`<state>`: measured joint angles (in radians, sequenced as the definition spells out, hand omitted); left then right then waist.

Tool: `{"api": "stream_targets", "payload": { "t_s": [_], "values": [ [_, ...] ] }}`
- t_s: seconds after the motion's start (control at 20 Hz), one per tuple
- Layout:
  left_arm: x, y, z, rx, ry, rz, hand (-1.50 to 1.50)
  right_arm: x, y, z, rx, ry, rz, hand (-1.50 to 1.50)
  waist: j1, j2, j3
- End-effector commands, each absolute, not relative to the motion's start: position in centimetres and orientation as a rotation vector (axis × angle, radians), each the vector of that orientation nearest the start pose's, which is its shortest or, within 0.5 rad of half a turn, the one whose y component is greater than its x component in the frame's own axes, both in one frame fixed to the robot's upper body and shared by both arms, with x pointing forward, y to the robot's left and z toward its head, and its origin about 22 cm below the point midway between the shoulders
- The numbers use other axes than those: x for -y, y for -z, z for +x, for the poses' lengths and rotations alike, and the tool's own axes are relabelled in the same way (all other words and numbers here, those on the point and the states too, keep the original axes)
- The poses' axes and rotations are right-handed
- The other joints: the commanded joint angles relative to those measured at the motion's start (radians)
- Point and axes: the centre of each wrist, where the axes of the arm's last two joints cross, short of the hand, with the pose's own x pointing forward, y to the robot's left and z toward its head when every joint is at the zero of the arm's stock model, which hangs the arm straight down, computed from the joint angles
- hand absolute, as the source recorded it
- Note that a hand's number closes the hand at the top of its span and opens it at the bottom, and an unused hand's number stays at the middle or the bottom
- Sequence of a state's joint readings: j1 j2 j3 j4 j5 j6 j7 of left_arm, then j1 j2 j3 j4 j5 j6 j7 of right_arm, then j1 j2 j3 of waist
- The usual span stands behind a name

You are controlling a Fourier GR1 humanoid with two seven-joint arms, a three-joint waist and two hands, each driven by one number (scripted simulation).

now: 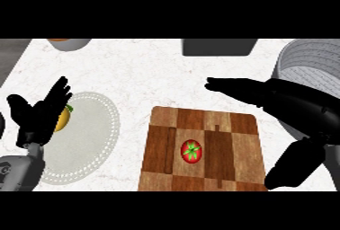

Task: Pick the tomato from the cutting board and place it in the basket

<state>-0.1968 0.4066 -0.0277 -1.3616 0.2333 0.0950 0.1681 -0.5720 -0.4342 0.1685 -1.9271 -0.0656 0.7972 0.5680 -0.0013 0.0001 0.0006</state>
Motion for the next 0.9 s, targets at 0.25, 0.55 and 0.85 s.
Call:
{"api": "stream_targets", "payload": {
  "t_s": [0.25, 0.55, 0.85],
  "values": [
    [-31.7, -4.4, 28.9, 1.374, 0.094, 0.194, 0.0, 17.0, -14.9, 27.0, 1.605, -1.403, -0.091, -1.5, 0.01, 0.001, 0.0],
    [-31.3, -3.1, 29.2, 1.399, 0.068, 0.183, 0.0, 15.7, -11.3, 28.8, 1.668, -1.266, 0.036, -1.5, 0.007, 0.002, -0.001],
    [-32.2, -3.9, 28.4, 1.397, 0.076, 0.184, 0.0, 15.5, -6.1, 29.2, 1.542, -1.383, -0.064, -1.5, 0.008, 0.001, 0.0]
  ]
}}
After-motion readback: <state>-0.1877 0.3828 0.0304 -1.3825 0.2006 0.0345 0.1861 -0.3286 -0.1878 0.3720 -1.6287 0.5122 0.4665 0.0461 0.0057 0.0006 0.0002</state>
